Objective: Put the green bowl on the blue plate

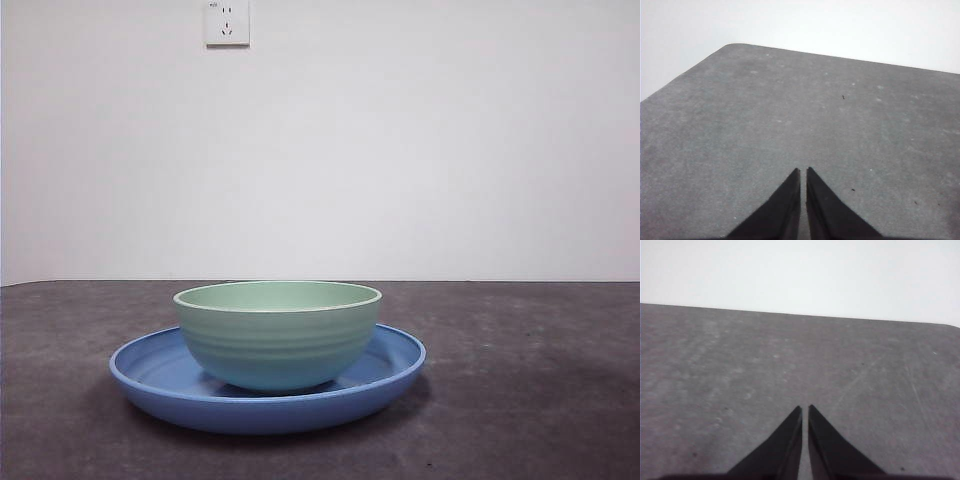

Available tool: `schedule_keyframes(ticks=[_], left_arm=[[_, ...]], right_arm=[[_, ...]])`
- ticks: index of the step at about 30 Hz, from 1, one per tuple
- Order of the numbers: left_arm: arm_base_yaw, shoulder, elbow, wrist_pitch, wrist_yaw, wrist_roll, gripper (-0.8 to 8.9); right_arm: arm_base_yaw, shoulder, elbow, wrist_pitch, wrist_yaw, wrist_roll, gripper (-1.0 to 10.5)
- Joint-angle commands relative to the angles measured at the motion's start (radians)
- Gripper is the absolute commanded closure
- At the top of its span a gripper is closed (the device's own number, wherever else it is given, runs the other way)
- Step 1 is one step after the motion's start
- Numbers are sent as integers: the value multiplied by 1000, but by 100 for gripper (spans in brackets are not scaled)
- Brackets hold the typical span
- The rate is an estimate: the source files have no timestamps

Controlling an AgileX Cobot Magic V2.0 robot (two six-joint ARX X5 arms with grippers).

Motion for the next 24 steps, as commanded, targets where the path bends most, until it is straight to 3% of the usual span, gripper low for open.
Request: schedule_keyframes(ticks=[1,24], left_arm=[[-1,-1,-21,-5,-3,13,794],[-1,-1,-21,-5,-2,13,794]], right_arm=[[-4,-25,-34,15,6,10,928],[-3,-29,-102,24,5,22,928]])
